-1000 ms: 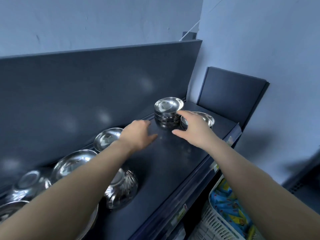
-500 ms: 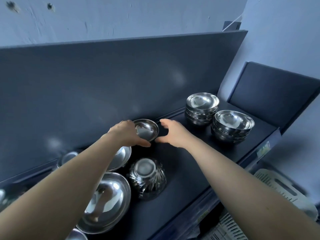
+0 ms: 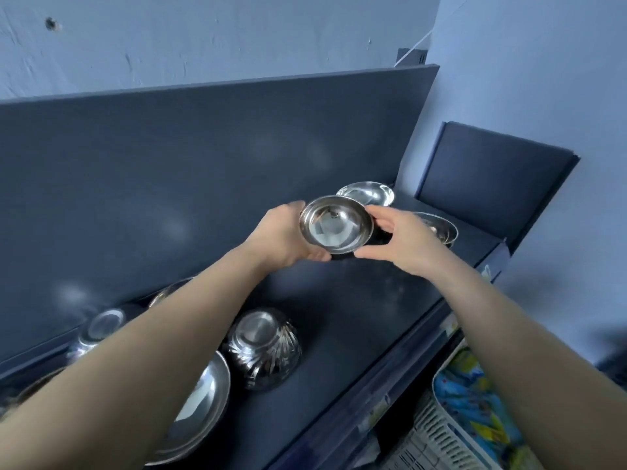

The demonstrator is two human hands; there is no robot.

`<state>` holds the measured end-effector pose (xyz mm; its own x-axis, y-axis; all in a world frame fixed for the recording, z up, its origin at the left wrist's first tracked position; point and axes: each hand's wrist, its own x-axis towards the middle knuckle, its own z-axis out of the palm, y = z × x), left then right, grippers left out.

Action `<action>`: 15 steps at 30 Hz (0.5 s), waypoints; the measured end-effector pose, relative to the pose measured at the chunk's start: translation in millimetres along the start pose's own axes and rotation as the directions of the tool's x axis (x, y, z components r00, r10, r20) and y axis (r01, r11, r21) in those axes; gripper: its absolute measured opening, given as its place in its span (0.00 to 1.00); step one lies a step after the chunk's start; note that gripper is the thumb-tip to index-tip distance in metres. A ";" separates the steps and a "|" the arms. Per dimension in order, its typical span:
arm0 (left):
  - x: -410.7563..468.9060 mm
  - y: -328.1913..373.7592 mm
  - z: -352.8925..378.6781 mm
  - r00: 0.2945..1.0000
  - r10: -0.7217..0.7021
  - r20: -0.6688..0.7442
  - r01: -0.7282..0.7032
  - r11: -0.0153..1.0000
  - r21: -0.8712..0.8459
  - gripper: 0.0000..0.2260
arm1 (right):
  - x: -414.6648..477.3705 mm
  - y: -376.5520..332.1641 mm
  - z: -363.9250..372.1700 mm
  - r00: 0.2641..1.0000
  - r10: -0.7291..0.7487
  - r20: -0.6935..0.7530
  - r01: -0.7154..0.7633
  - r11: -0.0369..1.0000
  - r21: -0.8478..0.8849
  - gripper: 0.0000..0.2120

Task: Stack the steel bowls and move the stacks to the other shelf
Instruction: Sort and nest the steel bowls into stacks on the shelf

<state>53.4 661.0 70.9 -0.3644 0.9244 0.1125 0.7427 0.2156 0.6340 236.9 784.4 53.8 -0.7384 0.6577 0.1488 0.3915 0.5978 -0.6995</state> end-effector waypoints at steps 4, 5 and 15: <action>21.1 44.7 22.5 0.990 0.134 -0.051 -0.137 0.989 -0.064 0.20 | -18.5 13.0 -46.3 0.992 0.052 -0.117 -0.067 0.990 -0.124 0.39; 26.9 53.8 29.4 0.986 0.157 -0.059 -0.161 0.985 -0.067 0.20 | -23.0 16.9 -55.7 0.989 0.065 -0.136 -0.082 0.989 -0.124 0.35; 69.7 89.4 83.9 0.975 0.222 -0.005 -0.222 0.975 0.020 0.18 | -25.1 62.9 -94.1 0.982 0.174 -0.078 -0.186 0.965 -0.184 0.29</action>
<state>141.5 771.0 71.2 -0.1934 0.9476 0.2544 0.8163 0.0116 0.5776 331.8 848.7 71.9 -0.6138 0.7854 0.0793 0.6158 0.5393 -0.5744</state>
